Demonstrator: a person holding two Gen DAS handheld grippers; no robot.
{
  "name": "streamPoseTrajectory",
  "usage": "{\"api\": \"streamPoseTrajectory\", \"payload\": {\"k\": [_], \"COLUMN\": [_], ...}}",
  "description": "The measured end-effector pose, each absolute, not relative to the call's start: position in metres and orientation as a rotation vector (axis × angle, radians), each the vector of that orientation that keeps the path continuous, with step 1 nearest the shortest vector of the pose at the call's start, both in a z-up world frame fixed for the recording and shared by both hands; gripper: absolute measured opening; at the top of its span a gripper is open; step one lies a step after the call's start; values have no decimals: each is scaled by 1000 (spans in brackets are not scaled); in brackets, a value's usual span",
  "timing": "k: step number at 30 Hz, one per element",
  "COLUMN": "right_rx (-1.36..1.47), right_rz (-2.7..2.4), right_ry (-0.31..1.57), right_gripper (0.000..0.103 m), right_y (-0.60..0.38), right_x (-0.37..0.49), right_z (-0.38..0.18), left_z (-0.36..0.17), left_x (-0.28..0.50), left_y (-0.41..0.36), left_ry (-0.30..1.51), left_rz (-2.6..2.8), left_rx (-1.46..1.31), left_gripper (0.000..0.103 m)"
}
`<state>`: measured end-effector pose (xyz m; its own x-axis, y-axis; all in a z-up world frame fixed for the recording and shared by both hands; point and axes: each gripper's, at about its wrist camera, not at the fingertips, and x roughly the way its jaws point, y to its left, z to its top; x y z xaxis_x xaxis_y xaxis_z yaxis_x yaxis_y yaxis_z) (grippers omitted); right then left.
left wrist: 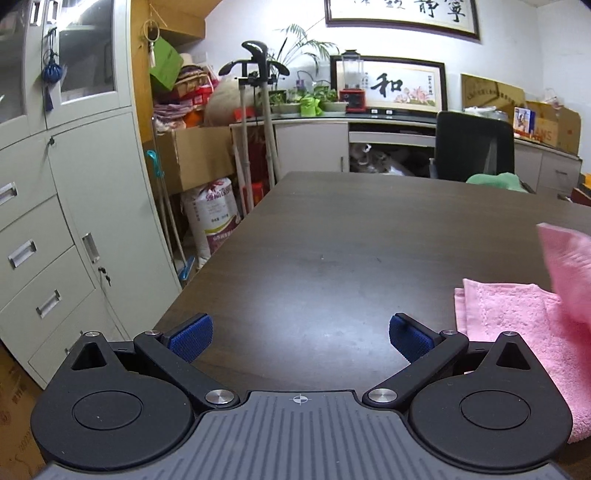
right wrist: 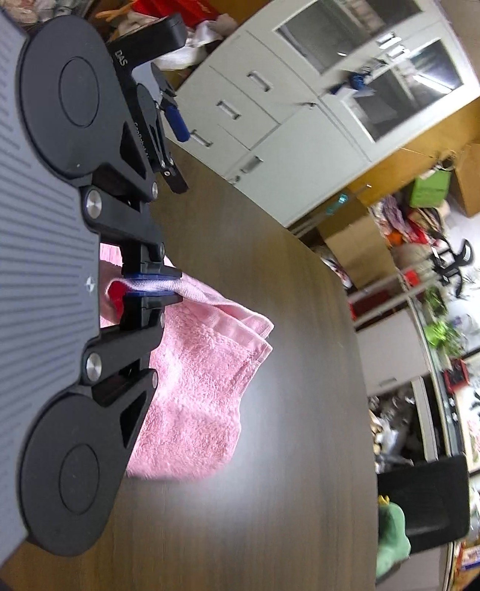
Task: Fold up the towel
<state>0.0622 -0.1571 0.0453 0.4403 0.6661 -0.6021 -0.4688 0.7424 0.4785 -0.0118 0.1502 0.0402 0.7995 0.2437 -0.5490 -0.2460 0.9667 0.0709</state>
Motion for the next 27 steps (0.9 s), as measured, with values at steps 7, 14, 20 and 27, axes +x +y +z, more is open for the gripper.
{"api": "streamPoseTrajectory", "payload": {"k": [7, 14, 20, 27], "right_rx": [217, 187, 196, 185], "right_rz": [721, 715, 729, 744], "right_ry": [931, 936, 895, 971], "right_gripper": [7, 7, 7, 8], "right_y": [-117, -103, -105, -84], "right_x": [68, 67, 65, 73], "right_z": [26, 23, 40, 20], "left_z": [37, 32, 21, 11], "left_x": [-7, -8, -6, -7], "left_y": [154, 156, 137, 119], "left_ry": [627, 652, 696, 717], "left_rz": [266, 265, 219, 183], "left_rx": [-23, -32, 66, 157], "left_gripper": [103, 103, 103, 103]}}
